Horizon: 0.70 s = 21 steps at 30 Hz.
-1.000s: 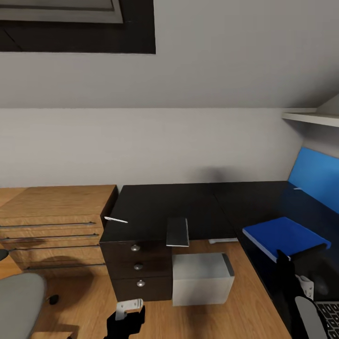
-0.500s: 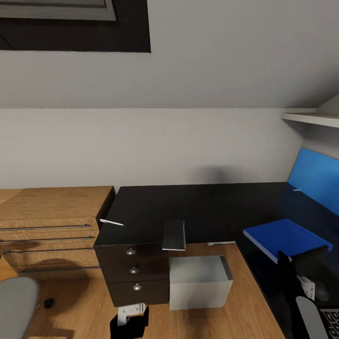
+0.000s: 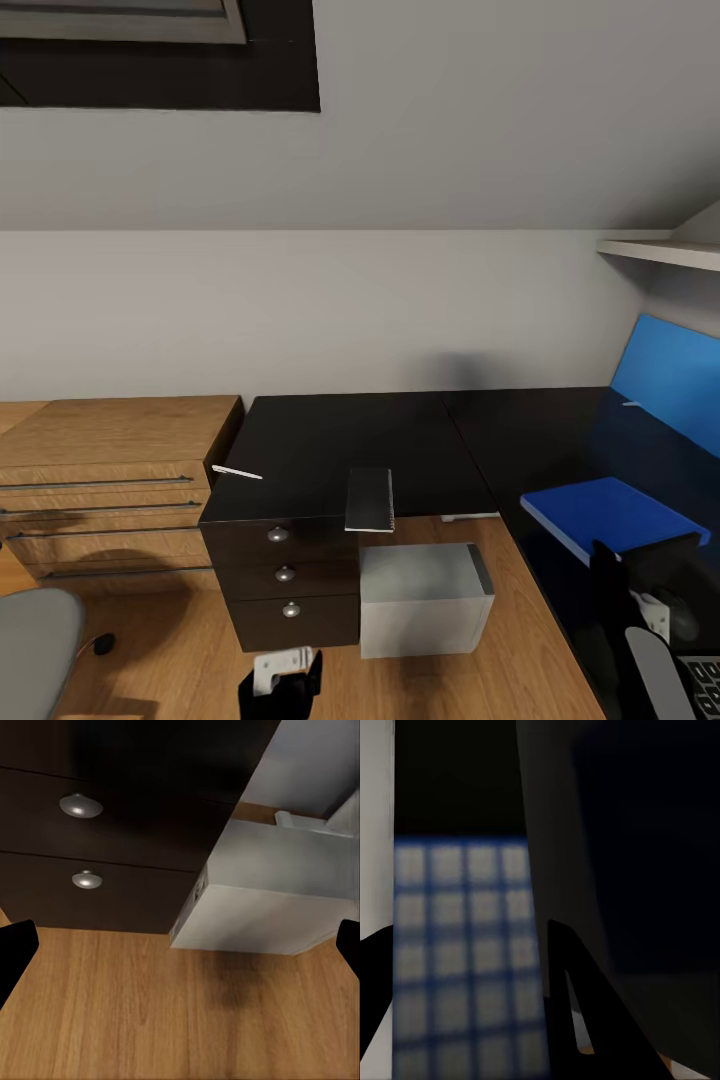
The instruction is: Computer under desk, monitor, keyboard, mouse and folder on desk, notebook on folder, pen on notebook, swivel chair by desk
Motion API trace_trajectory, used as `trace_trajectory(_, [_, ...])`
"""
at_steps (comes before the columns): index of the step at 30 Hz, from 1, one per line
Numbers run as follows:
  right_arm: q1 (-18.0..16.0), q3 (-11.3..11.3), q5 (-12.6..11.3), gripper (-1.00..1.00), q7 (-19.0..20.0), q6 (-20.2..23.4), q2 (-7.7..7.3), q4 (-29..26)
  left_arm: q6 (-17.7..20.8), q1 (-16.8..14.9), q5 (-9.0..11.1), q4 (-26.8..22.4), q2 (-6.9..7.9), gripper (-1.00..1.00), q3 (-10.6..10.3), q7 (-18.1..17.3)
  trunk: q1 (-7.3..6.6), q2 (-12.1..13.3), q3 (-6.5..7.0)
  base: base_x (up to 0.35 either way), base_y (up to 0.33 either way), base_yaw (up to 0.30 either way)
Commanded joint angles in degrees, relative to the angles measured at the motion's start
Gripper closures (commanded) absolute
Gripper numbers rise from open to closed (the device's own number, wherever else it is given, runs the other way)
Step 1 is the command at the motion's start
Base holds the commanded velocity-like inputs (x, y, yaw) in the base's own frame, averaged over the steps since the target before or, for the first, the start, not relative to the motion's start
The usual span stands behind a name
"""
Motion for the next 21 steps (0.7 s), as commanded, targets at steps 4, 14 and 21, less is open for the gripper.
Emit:
trace_trajectory(4, [-0.43, -0.04, -0.34, 1.0, -0.32, 0.22, -0.16, 0.65, -0.34, -0.11, 0.4, -0.47, 0.07, -1.0, -0.25, 0.25, 0.0, -0.05, -0.07, 0.0, 0.0, 0.0])
trace_trajectory(14, [-1.23, -0.08, -0.37, 1.0, -0.32, 0.12, -1.22, 2.71, -0.37, -0.11, 0.37, -0.49, 0.1, -1.0, -0.26, 0.31, 0.0, -0.05, -0.07, 0.114, 0.0, 0.0])
trace_trajectory(21, [-2.9, -0.08, -0.3, 1.0, -0.32, 0.13, -2.01, 5.12, -0.37, -0.11, 0.37, -0.49, 0.09, -1.0, -0.24, 0.42, 0.0, -0.05, -0.07, 0.054, 0.0, 0.0])
